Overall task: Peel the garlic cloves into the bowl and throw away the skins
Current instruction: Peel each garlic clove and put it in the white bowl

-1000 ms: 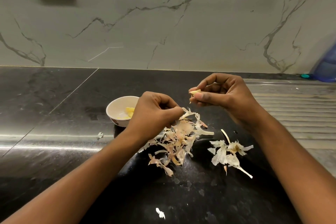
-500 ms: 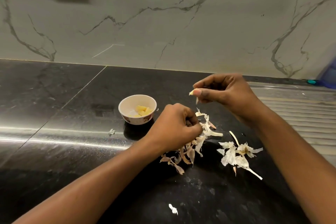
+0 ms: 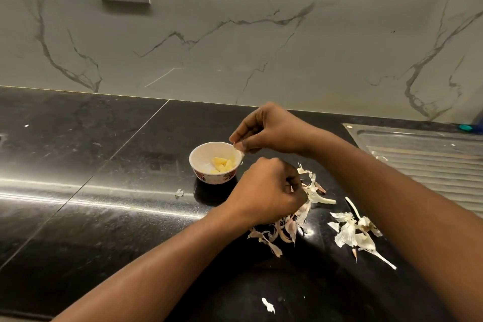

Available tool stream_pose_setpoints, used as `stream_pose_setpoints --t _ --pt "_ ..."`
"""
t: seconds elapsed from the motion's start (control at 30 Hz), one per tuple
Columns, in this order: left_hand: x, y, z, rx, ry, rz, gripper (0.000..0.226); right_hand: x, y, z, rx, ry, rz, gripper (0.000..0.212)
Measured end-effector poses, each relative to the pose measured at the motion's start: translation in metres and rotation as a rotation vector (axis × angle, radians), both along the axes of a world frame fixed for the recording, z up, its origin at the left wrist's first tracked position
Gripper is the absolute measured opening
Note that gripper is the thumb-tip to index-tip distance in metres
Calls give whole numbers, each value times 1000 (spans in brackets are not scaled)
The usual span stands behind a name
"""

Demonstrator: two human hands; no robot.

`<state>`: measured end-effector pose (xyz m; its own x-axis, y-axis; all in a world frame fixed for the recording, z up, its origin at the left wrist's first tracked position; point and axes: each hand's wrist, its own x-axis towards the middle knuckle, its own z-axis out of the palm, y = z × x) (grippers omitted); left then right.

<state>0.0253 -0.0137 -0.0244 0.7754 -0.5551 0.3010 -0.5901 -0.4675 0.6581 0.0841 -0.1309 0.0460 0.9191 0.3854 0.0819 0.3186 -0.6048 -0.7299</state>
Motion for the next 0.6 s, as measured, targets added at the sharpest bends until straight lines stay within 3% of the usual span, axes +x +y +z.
stream_pose_setpoints --t 0.4,0.6 --pt "17 20 19 -72 -22 109 7 -50 -81 15 239 7 -119 24" --pt "19 25 22 13 -19 133 4 -69 -104 -13 183 123 -123 35"
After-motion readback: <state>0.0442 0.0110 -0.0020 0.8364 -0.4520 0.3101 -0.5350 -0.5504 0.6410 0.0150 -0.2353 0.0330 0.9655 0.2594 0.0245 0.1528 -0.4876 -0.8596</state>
